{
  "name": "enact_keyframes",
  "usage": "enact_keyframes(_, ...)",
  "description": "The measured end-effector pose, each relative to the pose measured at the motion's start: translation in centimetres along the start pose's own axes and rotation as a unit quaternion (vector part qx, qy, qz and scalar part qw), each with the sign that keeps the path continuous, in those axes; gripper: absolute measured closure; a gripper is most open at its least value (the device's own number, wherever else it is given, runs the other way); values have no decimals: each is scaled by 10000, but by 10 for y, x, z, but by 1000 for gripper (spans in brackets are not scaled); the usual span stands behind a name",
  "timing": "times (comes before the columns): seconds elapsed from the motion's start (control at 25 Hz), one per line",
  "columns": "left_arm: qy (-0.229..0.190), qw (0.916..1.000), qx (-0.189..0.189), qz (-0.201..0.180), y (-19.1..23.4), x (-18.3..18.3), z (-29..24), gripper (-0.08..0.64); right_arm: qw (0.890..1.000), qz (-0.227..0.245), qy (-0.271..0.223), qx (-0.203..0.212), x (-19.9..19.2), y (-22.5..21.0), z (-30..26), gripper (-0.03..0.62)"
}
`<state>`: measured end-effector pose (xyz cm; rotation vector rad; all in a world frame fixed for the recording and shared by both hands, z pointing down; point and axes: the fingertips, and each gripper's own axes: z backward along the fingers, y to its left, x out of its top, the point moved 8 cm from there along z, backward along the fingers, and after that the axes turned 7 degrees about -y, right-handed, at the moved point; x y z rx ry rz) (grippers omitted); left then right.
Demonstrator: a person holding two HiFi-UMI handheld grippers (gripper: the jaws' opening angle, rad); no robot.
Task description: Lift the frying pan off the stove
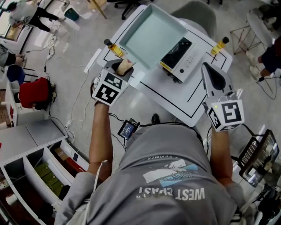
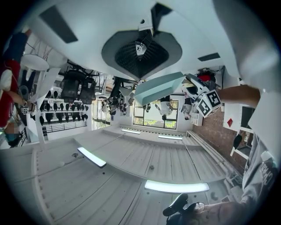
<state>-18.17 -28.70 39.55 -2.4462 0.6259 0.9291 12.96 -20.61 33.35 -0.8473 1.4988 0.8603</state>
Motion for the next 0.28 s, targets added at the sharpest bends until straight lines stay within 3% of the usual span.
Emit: enact_keyframes(0.28, 67, 10000, -24, 13, 2, -2, -3, 433, 10000, 10, 12, -9, 2, -2, -1, 584)
